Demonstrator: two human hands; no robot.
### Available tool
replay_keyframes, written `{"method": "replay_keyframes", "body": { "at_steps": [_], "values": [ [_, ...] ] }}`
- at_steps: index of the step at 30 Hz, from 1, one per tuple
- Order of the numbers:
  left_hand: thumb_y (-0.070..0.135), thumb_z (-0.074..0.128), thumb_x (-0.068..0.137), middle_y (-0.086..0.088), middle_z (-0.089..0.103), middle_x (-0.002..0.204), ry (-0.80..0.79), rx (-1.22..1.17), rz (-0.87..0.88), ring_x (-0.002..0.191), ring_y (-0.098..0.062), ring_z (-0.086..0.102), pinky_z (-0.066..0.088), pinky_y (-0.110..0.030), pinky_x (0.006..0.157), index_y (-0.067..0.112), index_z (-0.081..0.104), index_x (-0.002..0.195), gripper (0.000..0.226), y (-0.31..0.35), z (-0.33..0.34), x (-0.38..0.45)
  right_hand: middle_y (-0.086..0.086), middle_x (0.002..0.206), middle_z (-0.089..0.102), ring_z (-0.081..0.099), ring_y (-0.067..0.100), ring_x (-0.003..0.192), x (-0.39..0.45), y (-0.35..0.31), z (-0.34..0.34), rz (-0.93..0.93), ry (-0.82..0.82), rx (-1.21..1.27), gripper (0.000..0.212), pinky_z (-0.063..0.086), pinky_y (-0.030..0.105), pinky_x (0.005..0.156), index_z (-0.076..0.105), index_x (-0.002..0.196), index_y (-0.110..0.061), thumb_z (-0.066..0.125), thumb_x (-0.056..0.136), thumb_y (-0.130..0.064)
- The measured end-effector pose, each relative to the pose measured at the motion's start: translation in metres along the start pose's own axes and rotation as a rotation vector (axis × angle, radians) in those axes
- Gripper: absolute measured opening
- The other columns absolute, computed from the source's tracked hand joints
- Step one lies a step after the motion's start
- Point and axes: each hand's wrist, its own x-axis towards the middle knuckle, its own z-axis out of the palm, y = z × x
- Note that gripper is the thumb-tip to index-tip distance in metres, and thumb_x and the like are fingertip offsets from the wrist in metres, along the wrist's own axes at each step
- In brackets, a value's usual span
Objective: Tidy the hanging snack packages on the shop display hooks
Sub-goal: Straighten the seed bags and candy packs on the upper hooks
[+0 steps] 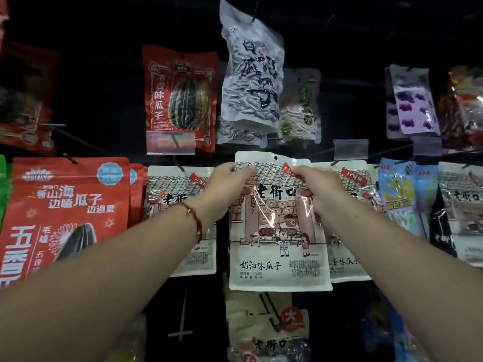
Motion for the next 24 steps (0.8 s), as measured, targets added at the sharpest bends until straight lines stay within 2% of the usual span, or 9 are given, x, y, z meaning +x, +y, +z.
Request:
{"method": "replay_keyframes", "body": {
  "at_steps": [2,3,6,9,11,14,17,21,24],
  "values": [
    [0.034,0.066,0.095,0.003,0.066,0.094,0.046,-0.015,0.002,0.078,-0.01,0.063,0.047,-0.023,0.065,0.012,0.062,0.101,0.023,0.01,0.003,0.014,0.002,0.081,0.06,0.053,0.014,0.069,0.002,0.002,-0.002,0.006,0.005,-0.016,0.029,0.042,0.025,0.061,0.066,0.102,0.001,0.076,0.084,-0.02],
    [0.031,0.071,0.092,0.0,0.069,0.09,0.065,-0.026,-0.017,0.075,-0.014,0.066,0.05,-0.025,0.06,0.008,0.062,0.097,0.024,0.012,0.003,0.019,0.003,0.082,0.06,0.053,0.015,0.069,0.003,0.002,-0.002,0.003,0.001,-0.02,0.028,0.043,0.025,0.062,0.067,0.1,0.001,0.077,0.084,-0.019],
    [0.024,0.078,0.086,-0.007,0.073,0.085,0.1,-0.056,-0.028,0.073,-0.02,0.07,0.059,-0.033,0.07,-0.001,0.067,0.107,0.034,0.013,0.001,0.03,0.008,0.087,0.061,0.056,0.019,0.074,0.006,0.003,0.0,-0.012,-0.03,-0.034,0.023,0.048,0.03,0.066,0.067,0.091,-0.002,0.078,0.082,-0.02],
    [0.026,0.075,0.088,-0.008,0.071,0.094,0.171,0.011,0.001,0.087,-0.023,0.068,0.057,-0.037,0.082,0.008,0.067,0.099,0.023,0.01,0.0,0.035,0.008,0.085,0.058,0.052,0.022,0.075,0.01,0.002,0.003,-0.015,-0.046,-0.035,0.025,0.044,0.034,0.067,0.068,0.091,-0.004,0.08,0.08,-0.023],
    [0.026,0.073,0.089,-0.007,0.069,0.092,0.203,0.016,0.016,0.085,-0.024,0.067,0.058,-0.036,0.074,0.013,0.063,0.091,0.016,0.007,0.002,0.038,0.007,0.082,0.058,0.051,0.02,0.07,0.012,0.003,0.004,-0.018,-0.04,-0.057,0.024,0.043,0.032,0.064,0.069,0.092,-0.006,0.08,0.079,-0.022],
    [0.025,0.069,0.092,-0.002,0.062,0.083,0.255,0.1,0.047,0.069,-0.016,0.058,0.049,-0.026,0.049,0.013,0.062,0.094,0.014,0.0,0.007,0.041,0.003,0.077,0.058,0.052,0.015,0.062,0.013,0.008,0.006,-0.012,-0.05,-0.105,0.021,0.045,0.028,0.061,0.066,0.086,-0.005,0.079,0.082,-0.021],
    [0.03,0.067,0.093,-0.001,0.062,0.085,0.277,0.271,0.096,0.07,-0.015,0.06,0.054,-0.029,0.057,0.014,0.062,0.096,0.017,-0.01,0.008,0.045,0.006,0.077,0.059,0.056,0.014,0.06,0.015,0.012,0.009,-0.1,-0.064,-0.245,0.028,0.048,0.031,0.064,0.055,0.076,-0.01,0.077,0.085,-0.025],
    [0.034,0.065,0.093,-0.002,0.062,0.086,0.269,0.413,0.133,0.074,-0.025,0.067,0.061,-0.042,0.064,0.02,0.056,0.087,0.018,-0.014,0.007,0.049,0.003,0.07,0.062,0.063,0.013,0.064,0.02,0.007,0.0,-0.211,-0.142,-0.551,0.04,0.047,0.03,0.064,0.059,0.087,-0.006,0.071,0.088,-0.045],
    [0.036,0.062,0.094,-0.003,0.064,0.086,0.28,0.511,0.175,0.071,-0.023,0.065,0.056,-0.036,0.062,0.021,0.054,0.085,0.019,-0.017,0.01,0.049,0.003,0.083,0.068,0.066,0.013,0.072,0.02,0.0,-0.015,-0.301,-0.206,-0.733,0.038,0.055,0.033,0.074,0.063,0.094,-0.007,0.071,0.089,-0.044]
  ]
}}
